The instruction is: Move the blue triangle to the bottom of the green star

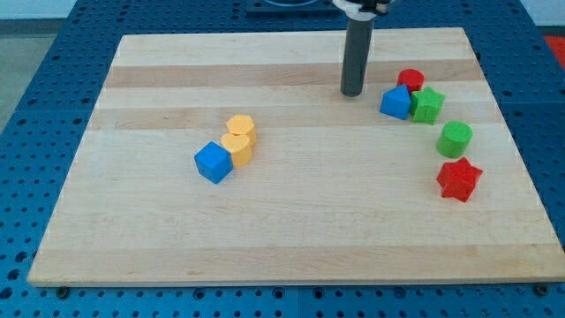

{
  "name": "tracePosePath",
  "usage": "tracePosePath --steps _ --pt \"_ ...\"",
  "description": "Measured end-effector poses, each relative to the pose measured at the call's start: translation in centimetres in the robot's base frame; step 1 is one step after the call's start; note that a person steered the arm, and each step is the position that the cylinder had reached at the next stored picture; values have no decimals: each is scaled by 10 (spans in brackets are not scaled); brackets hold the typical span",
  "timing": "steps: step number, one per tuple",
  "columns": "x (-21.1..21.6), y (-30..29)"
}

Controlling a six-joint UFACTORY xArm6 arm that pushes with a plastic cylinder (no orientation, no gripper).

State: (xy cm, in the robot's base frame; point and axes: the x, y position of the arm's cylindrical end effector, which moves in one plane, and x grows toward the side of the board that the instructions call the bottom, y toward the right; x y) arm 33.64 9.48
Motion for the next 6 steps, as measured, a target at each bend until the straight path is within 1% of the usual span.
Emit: tracePosePath --steps 1,4,6 --pt "5 20" --pt "70 46" --pt "62 45"
